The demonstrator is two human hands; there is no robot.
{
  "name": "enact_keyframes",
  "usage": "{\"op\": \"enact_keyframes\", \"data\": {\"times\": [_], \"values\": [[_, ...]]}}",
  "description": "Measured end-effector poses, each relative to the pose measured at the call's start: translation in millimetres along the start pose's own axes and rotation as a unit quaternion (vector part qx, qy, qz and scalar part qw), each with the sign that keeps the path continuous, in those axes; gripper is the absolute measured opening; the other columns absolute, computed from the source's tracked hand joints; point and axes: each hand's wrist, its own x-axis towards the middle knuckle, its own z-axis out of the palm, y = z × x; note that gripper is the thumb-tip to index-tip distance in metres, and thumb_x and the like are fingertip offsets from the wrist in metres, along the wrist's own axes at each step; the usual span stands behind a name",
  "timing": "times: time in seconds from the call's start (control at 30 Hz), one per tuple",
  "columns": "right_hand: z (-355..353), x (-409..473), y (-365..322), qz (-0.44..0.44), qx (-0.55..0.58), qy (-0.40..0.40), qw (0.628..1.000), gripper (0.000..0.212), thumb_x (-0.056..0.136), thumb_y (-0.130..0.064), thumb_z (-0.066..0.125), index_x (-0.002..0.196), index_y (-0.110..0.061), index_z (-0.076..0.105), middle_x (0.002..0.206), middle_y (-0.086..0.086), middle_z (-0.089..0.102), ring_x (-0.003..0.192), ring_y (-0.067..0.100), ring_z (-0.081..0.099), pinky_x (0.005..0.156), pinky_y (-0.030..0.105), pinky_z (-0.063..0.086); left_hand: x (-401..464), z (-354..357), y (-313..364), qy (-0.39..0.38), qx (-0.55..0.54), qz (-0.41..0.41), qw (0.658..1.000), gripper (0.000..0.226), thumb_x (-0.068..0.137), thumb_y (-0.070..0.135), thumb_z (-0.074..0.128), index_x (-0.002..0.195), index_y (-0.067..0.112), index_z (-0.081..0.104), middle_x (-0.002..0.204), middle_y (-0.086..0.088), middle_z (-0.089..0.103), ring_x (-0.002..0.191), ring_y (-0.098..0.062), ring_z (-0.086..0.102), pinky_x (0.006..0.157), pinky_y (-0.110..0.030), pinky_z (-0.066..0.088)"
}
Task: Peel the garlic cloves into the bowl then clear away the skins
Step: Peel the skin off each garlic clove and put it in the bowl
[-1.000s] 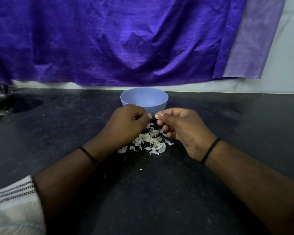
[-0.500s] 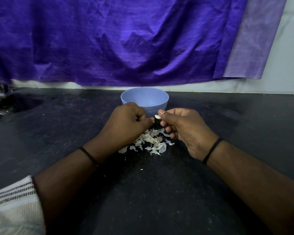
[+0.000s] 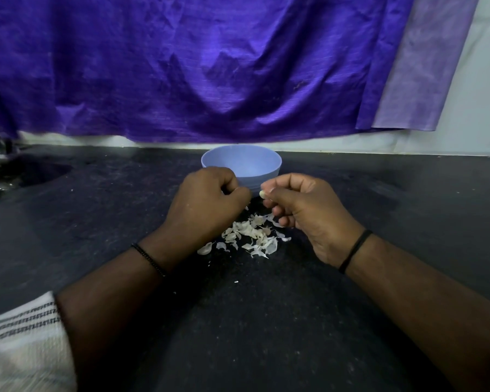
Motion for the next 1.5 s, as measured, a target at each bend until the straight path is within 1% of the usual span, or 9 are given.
{"op": "enact_keyframes", "data": {"times": [0.2, 0.33, 0.37, 0.47, 0.63, 0.9, 1.23, 1.37, 1.5], "values": [[0.2, -1.3, -0.5, -0.015, -0.02, -0.012, 1.0, 0.01, 0.091, -0.009, 0.067, 0.095, -0.013, 0.075, 0.076, 0.002, 0.068, 0.064, 0.006, 0.054, 0.056, 0.019, 0.047, 1.6, 2.0, -1.2, 0.0, 0.01, -0.005, 1.0, 0.03, 0.09, 0.02, 0.057, 0.063, 0.008, 0.059, 0.06, -0.005, 0.061, 0.056, -0.018, 0.056, 0.055, -0.035, 0.044], [0.7, -1.0, -0.4, -0.01, -0.004, 0.001, 1.0, 0.008, 0.089, -0.008, 0.07, 0.095, -0.008, 0.075, 0.08, 0.006, 0.071, 0.065, 0.008, 0.056, 0.056, 0.019, 0.049, 0.5, -1.1, 2.3, 0.006, -0.001, -0.001, 1.0, 0.001, 0.086, 0.02, 0.064, 0.085, 0.02, 0.065, 0.073, 0.005, 0.064, 0.065, -0.005, 0.058, 0.058, -0.025, 0.046], [0.5, -1.1, -0.7, -0.01, -0.001, 0.006, 1.0, 0.007, 0.089, -0.009, 0.071, 0.094, -0.007, 0.075, 0.08, 0.006, 0.071, 0.064, 0.008, 0.055, 0.055, 0.019, 0.049, -0.3, -0.9, 2.1, 0.002, -0.007, 0.0, 1.0, 0.004, 0.085, 0.019, 0.065, 0.088, 0.022, 0.066, 0.074, 0.007, 0.064, 0.066, -0.003, 0.058, 0.058, -0.023, 0.045], [-0.3, -0.7, -1.4, -0.015, 0.004, 0.017, 1.0, 0.006, 0.089, -0.009, 0.07, 0.093, -0.006, 0.074, 0.077, 0.005, 0.071, 0.062, 0.006, 0.056, 0.053, 0.018, 0.049, -1.1, 1.5, -0.1, -0.023, -0.043, 0.018, 0.999, 0.005, 0.087, 0.018, 0.069, 0.085, 0.022, 0.072, 0.074, 0.007, 0.069, 0.064, 0.0, 0.06, 0.059, -0.021, 0.047], [0.6, 0.4, -2.8, 0.014, 0.056, 0.009, 0.998, 0.011, 0.091, -0.012, 0.069, 0.095, -0.001, 0.073, 0.077, 0.006, 0.071, 0.059, 0.006, 0.056, 0.054, 0.02, 0.049, -2.7, 4.4, 3.2, -0.042, -0.146, 0.003, 0.988, 0.002, 0.085, 0.018, 0.075, 0.085, 0.019, 0.076, 0.073, 0.001, 0.072, 0.056, -0.008, 0.06, 0.057, -0.029, 0.053], [1.6, -2.2, -5.1, 0.035, 0.065, -0.009, 0.997, 0.016, 0.09, -0.019, 0.071, 0.094, -0.003, 0.073, 0.07, 0.003, 0.069, 0.056, 0.006, 0.054, 0.052, 0.018, 0.047, -2.7, 4.6, 4.6, -0.031, -0.219, -0.035, 0.975, 0.005, 0.087, 0.009, 0.073, 0.082, 0.009, 0.074, 0.058, 0.001, 0.066, 0.045, -0.006, 0.055, 0.044, -0.015, 0.041], [1.9, -3.5, -7.0, 0.053, 0.064, -0.027, 0.996, 0.026, 0.1, -0.031, 0.057, 0.085, -0.014, 0.069, 0.066, -0.004, 0.06, 0.058, 0.007, 0.051, 0.052, 0.019, 0.045, -0.8, 3.1, 0.5, -0.007, -0.195, -0.033, 0.98, 0.015, 0.074, 0.016, 0.086, 0.07, 0.012, 0.071, 0.065, -0.001, 0.069, 0.054, -0.008, 0.058, 0.055, -0.023, 0.048], [2.3, -3.5, -8.0, 0.057, 0.064, -0.034, 0.996, 0.028, 0.101, -0.032, 0.054, 0.084, -0.015, 0.068, 0.065, -0.005, 0.059, 0.057, 0.007, 0.051, 0.053, 0.02, 0.043, -1.3, 3.5, 0.0, -0.025, -0.183, -0.001, 0.983, 0.016, 0.079, 0.006, 0.079, 0.079, 0.021, 0.075, 0.079, 0.0, 0.073, 0.059, -0.006, 0.058, 0.059, -0.023, 0.049], [3.0, -3.8, -8.2, 0.052, 0.056, -0.036, 0.996, 0.028, 0.102, -0.032, 0.053, 0.083, -0.016, 0.067, 0.064, -0.005, 0.057, 0.056, 0.006, 0.05, 0.052, 0.02, 0.043, -2.4, 4.5, 3.1, -0.025, -0.192, 0.024, 0.981, 0.007, 0.087, 0.017, 0.074, 0.085, 0.023, 0.077, 0.079, 0.005, 0.073, 0.059, -0.001, 0.058, 0.059, -0.017, 0.046]]}}
